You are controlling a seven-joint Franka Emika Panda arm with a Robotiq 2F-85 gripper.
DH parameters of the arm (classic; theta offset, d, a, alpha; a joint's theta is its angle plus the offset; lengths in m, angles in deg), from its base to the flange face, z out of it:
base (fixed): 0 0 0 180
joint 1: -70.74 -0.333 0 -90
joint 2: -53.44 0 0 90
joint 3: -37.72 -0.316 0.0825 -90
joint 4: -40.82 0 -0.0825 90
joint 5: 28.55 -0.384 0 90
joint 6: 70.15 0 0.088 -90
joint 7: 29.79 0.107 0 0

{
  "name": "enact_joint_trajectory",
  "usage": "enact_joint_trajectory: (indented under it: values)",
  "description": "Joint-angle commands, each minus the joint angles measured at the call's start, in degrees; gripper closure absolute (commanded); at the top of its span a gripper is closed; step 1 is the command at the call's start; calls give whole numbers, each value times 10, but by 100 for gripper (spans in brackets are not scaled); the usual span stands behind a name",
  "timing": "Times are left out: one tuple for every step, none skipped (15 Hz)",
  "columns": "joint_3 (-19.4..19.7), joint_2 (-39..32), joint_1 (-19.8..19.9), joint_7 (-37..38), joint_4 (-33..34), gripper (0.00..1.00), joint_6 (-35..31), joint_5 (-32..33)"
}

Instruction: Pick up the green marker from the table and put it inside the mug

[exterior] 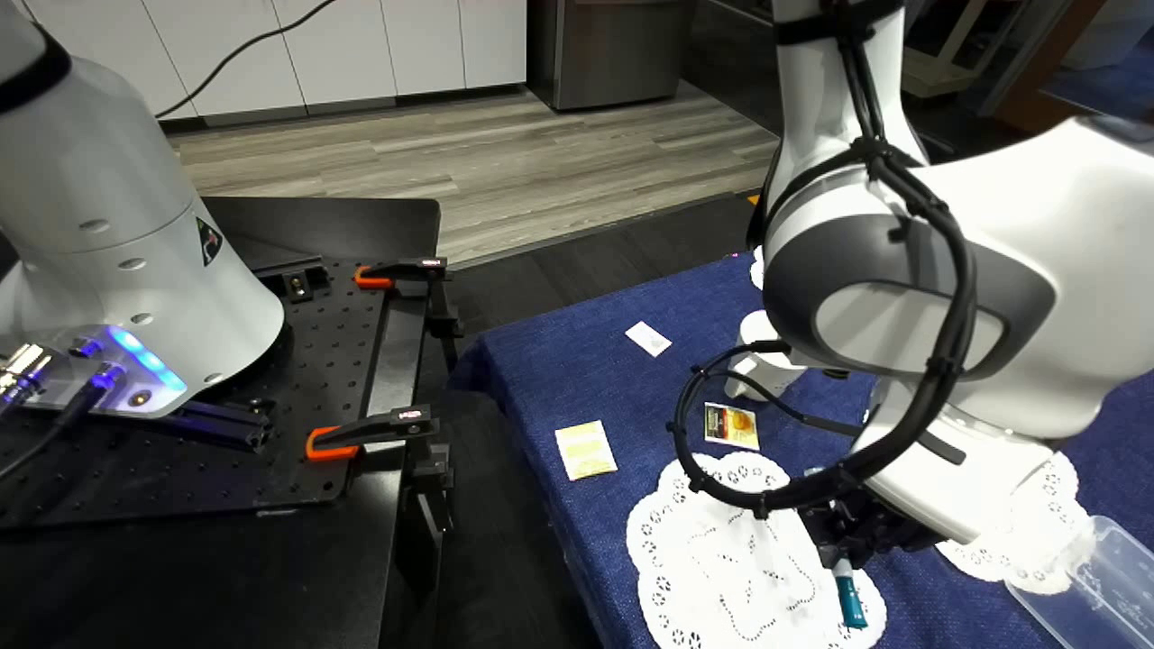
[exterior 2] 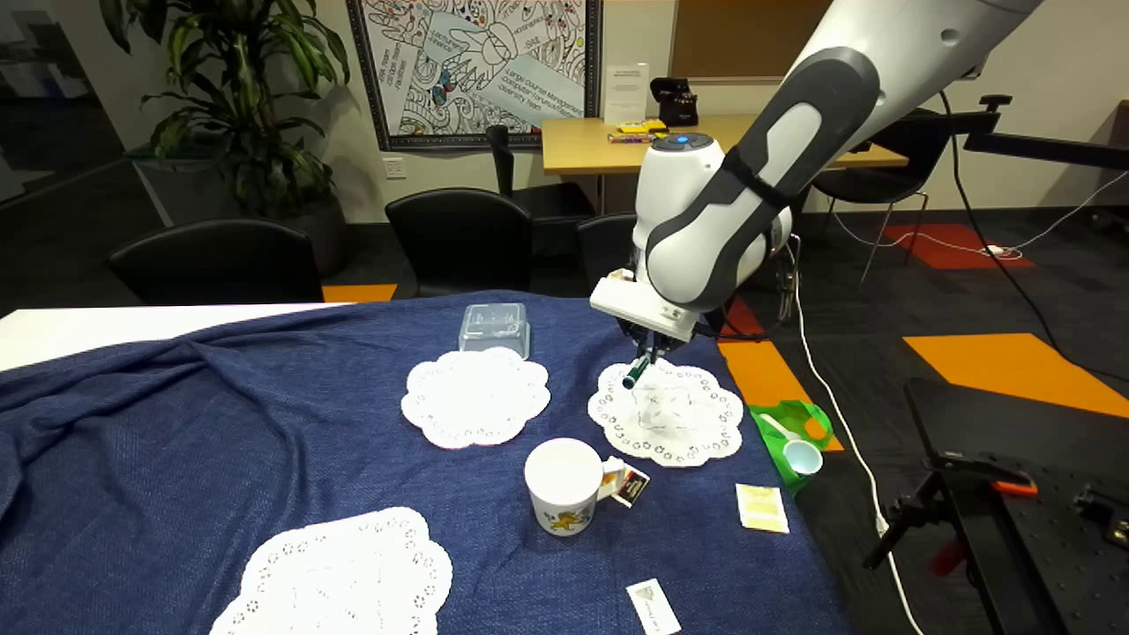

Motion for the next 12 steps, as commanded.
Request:
enact_joint_trajectory:
  values:
    - [4, 73, -17, -33, -47, 95, 23, 18]
    - [1, 87, -19, -45, -52, 95, 33, 24]
    - [-2, 100, -22, -59, -56, 95, 44, 32]
    - [-4, 112, -25, -70, -59, 95, 56, 42]
    - [-6, 122, -29, -81, -61, 95, 66, 51]
    - [-7, 132, -34, -88, -64, 95, 75, 61]
    - [-7, 141, -40, -93, -66, 95, 86, 73]
    - [-7, 147, -47, -93, -67, 95, 93, 85]
    - [-7, 152, -54, -95, -65, 95, 105, 100]
    - [-8, 158, -60, -94, -63, 95, 118, 114]
    - [-15, 162, -61, -102, -58, 95, 138, 124]
    - [-20, 164, -64, -109, -52, 95, 159, 135]
